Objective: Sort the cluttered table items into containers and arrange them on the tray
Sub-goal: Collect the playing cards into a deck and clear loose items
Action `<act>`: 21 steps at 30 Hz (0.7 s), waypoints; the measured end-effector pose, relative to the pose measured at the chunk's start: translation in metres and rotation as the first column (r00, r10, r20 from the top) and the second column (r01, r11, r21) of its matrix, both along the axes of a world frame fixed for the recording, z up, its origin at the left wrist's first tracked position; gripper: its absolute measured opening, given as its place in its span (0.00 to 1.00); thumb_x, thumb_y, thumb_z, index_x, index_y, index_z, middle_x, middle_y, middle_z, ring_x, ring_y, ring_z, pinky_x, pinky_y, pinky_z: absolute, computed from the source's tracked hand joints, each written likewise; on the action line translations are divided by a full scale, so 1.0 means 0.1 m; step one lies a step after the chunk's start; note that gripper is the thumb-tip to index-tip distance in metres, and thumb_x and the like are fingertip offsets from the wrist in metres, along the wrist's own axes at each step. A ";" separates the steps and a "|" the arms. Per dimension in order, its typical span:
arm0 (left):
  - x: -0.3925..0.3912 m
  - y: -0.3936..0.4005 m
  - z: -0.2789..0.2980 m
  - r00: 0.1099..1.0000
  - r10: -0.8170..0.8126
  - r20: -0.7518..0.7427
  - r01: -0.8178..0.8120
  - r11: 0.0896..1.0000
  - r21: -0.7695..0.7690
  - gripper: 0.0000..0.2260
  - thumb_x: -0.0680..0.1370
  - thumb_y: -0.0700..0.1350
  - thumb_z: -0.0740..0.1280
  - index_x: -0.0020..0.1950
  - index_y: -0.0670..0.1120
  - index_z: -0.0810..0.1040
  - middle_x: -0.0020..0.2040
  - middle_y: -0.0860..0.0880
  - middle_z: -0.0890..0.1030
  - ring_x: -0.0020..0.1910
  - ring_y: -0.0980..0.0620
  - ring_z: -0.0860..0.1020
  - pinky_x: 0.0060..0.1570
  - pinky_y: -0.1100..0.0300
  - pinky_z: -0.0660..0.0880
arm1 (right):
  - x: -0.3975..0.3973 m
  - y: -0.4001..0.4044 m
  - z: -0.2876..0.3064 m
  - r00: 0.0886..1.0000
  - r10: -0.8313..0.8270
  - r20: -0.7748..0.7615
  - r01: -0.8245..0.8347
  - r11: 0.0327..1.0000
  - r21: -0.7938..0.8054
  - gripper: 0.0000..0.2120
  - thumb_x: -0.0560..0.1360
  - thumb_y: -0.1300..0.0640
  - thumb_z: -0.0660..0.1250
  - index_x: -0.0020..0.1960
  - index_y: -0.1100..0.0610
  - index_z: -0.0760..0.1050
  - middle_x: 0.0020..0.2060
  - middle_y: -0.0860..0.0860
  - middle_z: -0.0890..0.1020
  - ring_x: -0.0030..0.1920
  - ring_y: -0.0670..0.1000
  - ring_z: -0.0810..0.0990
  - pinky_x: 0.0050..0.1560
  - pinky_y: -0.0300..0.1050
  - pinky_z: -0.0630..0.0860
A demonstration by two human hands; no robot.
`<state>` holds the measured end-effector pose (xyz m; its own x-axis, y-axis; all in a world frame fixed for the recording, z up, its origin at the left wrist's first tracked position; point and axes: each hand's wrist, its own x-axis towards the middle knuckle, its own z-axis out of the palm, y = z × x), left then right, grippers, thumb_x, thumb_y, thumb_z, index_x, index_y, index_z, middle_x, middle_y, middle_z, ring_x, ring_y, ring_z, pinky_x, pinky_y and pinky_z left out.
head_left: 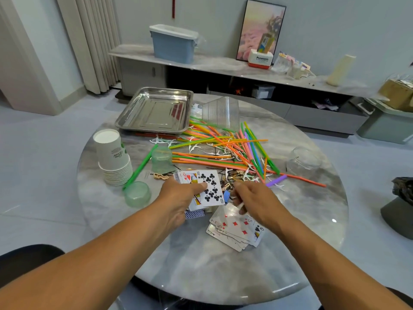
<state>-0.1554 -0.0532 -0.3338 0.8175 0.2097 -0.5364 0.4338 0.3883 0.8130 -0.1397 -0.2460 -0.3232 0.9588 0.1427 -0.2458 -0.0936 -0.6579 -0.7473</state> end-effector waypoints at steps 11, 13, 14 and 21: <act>-0.05 -0.13 0.11 0.983 -0.160 0.095 0.172 0.975 -0.141 0.15 0.79 0.30 0.65 0.64 0.41 0.76 0.52 0.35 0.84 0.45 0.35 0.85 0.41 0.40 0.82 | 0.02 0.03 0.02 0.951 -0.072 -0.300 0.204 0.876 0.438 0.13 0.74 0.54 0.77 0.52 0.59 0.77 0.39 0.54 0.87 0.34 0.48 0.84 0.30 0.38 0.76; -0.05 -0.13 0.09 0.980 -0.150 0.127 0.167 0.977 -0.131 0.18 0.77 0.29 0.68 0.64 0.44 0.77 0.52 0.38 0.85 0.45 0.36 0.85 0.37 0.43 0.82 | 0.01 0.03 0.03 0.940 -0.028 -0.339 0.189 0.871 0.452 0.13 0.73 0.54 0.78 0.51 0.59 0.78 0.43 0.56 0.87 0.40 0.50 0.85 0.33 0.40 0.76; -0.06 -0.12 0.09 0.980 -0.145 0.138 0.163 0.977 -0.134 0.19 0.76 0.30 0.70 0.64 0.45 0.78 0.52 0.38 0.86 0.46 0.36 0.85 0.35 0.44 0.82 | 0.00 0.04 0.03 0.936 0.000 -0.353 0.174 0.870 0.462 0.13 0.73 0.54 0.78 0.52 0.59 0.80 0.46 0.57 0.87 0.43 0.52 0.85 0.34 0.40 0.76; -0.05 -0.14 0.09 0.980 -0.128 0.150 0.154 0.972 -0.176 0.11 0.80 0.36 0.68 0.62 0.43 0.79 0.50 0.37 0.86 0.47 0.35 0.85 0.42 0.40 0.82 | 0.00 0.06 0.05 0.929 -0.036 -0.367 0.237 0.822 0.518 0.12 0.77 0.57 0.74 0.58 0.61 0.81 0.44 0.57 0.87 0.34 0.47 0.84 0.32 0.37 0.80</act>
